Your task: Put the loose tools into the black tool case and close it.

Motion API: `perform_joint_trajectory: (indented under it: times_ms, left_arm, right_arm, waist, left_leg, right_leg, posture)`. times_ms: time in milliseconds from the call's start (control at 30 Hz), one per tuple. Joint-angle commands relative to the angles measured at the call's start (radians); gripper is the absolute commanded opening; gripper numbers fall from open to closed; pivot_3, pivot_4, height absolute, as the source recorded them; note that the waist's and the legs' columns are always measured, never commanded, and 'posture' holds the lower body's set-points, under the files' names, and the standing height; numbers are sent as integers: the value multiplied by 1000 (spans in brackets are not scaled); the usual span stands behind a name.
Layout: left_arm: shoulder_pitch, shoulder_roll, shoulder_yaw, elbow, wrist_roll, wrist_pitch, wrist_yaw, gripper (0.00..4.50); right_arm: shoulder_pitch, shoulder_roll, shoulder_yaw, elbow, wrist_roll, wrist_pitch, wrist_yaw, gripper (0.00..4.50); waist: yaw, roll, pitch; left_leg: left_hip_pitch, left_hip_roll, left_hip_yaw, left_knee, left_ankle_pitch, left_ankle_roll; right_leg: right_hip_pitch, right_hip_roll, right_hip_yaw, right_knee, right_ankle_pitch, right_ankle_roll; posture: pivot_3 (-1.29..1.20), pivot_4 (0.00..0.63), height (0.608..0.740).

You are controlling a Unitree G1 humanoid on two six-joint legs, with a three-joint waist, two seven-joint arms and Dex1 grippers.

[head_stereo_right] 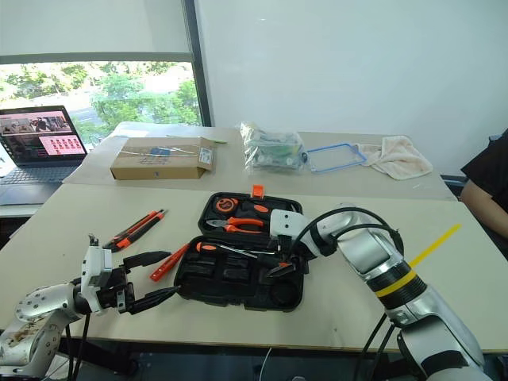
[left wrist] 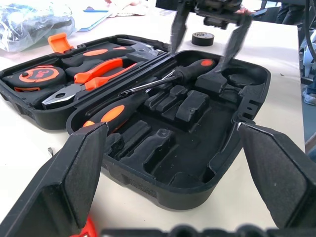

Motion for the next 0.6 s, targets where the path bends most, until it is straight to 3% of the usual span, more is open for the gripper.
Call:
perform_joint_trajectory:
  times_ms: [33, 67, 200, 500, 600]
  left_arm:
    - [-19, 12, 19, -4, -1, -11, 6, 4500]
    - [-20, 12, 18, -3, 0, -12, 7, 4500]
    - [-28, 13, 17, 4, 2, -11, 7, 4500]
    - [-40, 9, 1, 3, 11, 1, 15, 4500]
    - [-38, 6, -5, -5, 12, 4, 22, 4500]
  right_arm:
    - [4, -17, -73, -7, 46, -80, 24, 4122]
    - [9, -17, -80, -2, 48, -93, 23, 4122]
    - [61, 42, -125, 37, 47, -150, -77, 3096]
    - [73, 89, -80, 115, -70, -245, -189, 32]
    - [75, 110, -60, 130, -91, -260, -200, 32]
  waist:
    - [2, 0, 0]
    - [2, 0, 0]
    - [1, 0, 0]
    - [0, 0, 0]
    - [-1, 0, 0]
  left_leg:
    - [0, 0, 0, 0, 0, 0]
    - [0, 0, 0, 0, 0, 0]
    - [0, 0, 0, 0, 0, 0]
    - [0, 0, 0, 0, 1, -1]
    - [0, 0, 1, 0, 1, -1]
  right_leg:
    - [0, 0, 0, 0, 0, 0]
    - [0, 0, 0, 0, 0, 0]
    - [0, 0, 0, 0, 0, 0]
    - [0, 0, 0, 1, 0, 0]
    - [0, 0, 0, 1, 0, 0]
  posture:
    - [0, 150, 740]
    - [0, 150, 740]
    - [0, 150, 740]
    - [0, 150, 740]
    - [0, 150, 740]
